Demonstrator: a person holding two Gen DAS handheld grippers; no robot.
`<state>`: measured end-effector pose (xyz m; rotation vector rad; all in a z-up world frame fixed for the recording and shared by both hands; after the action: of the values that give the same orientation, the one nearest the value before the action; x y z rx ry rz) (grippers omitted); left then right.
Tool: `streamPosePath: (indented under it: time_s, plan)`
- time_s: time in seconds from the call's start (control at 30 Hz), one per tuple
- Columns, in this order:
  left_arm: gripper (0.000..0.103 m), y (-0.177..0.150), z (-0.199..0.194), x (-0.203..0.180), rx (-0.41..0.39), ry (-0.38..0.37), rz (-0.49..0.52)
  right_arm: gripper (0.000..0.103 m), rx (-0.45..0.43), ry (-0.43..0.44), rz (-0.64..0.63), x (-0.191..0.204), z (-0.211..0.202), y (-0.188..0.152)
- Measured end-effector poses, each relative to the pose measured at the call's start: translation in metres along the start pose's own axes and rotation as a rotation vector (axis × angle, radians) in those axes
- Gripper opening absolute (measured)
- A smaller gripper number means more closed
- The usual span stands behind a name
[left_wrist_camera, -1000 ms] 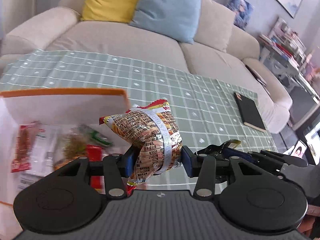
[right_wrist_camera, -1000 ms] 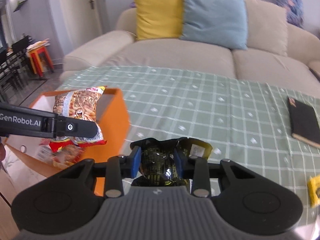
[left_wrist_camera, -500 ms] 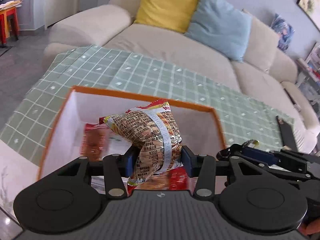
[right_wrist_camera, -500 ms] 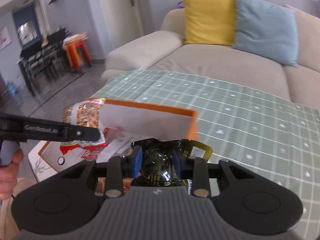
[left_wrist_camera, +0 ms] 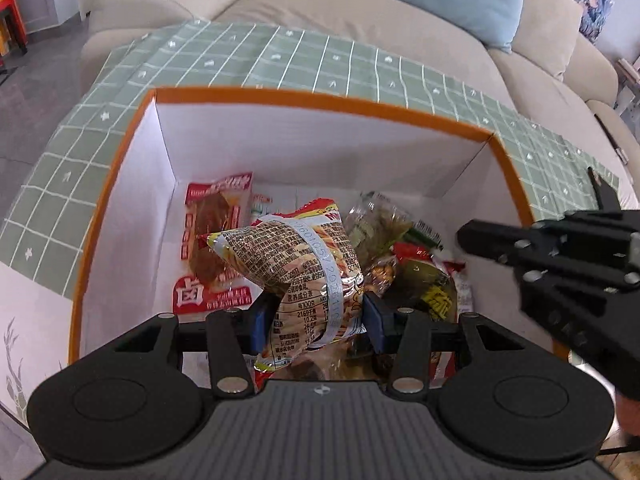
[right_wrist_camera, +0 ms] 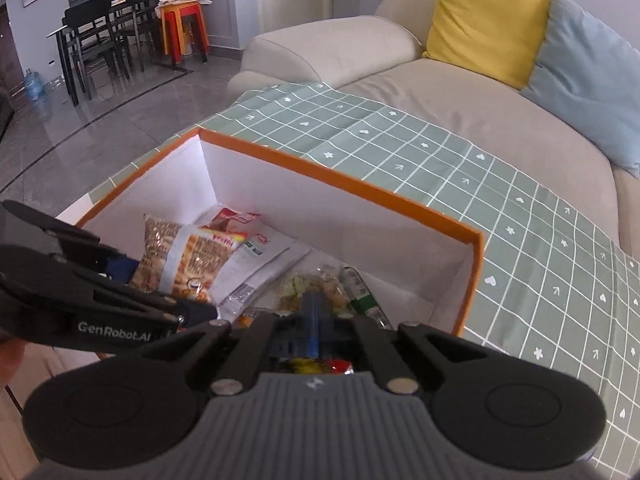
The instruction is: Organize snacks
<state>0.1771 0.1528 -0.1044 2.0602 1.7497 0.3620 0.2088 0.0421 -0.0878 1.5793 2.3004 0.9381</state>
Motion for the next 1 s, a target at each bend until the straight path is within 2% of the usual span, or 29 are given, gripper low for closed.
streamPosePath:
  time_s: [0.23, 0.43, 0.5, 0.57, 0.63, 0.7, 0.73, 1.0]
  plan:
    - [0.054, -0.003, 0.009, -0.003, 0.053, 0.044, 0.036, 0.002, -0.013, -0.028, 0.032, -0.012, -0.009, -0.006]
    - [0.055, -0.002, 0.013, -0.007, 0.094, 0.068, 0.063, 0.011, -0.016, -0.032, 0.05, -0.017, -0.017, -0.018]
    - [0.06, -0.002, 0.012, -0.008, 0.1, 0.086, 0.068, 0.017, -0.015, -0.033, 0.052, -0.017, -0.019, -0.022]
    - [0.069, -0.001, 0.008, -0.009, 0.088, 0.092, 0.071, 0.019, -0.012, -0.03, 0.053, -0.019, -0.02, -0.025]
    - [0.076, 0.001, 0.002, -0.01, 0.073, 0.1, 0.076, 0.025, -0.014, -0.024, 0.054, -0.019, -0.023, -0.027]
    - [0.077, 0.003, -0.007, -0.014, 0.052, 0.113, 0.088, 0.035, -0.019, -0.022, 0.057, -0.021, -0.027, -0.029]
    - [0.077, 0.005, -0.012, -0.015, 0.039, 0.117, 0.094, 0.036, -0.025, -0.021, 0.061, -0.022, -0.031, -0.029]
    - [0.081, 0.019, -0.07, -0.04, -0.153, 0.176, 0.155, 0.06, -0.111, -0.035, 0.106, -0.03, -0.073, -0.017]
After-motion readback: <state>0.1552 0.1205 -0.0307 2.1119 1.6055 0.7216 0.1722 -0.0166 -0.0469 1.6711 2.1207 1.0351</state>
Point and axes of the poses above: each gripper's, at about its wrist camera, not at the fingertips, and z roughly the way its jaws point, x to its left, y to its top, the point moved 3 cm from there along z, roughly the way its jaws point, and after that the axes turned 14 degrees about z, right-handed, at the moved point
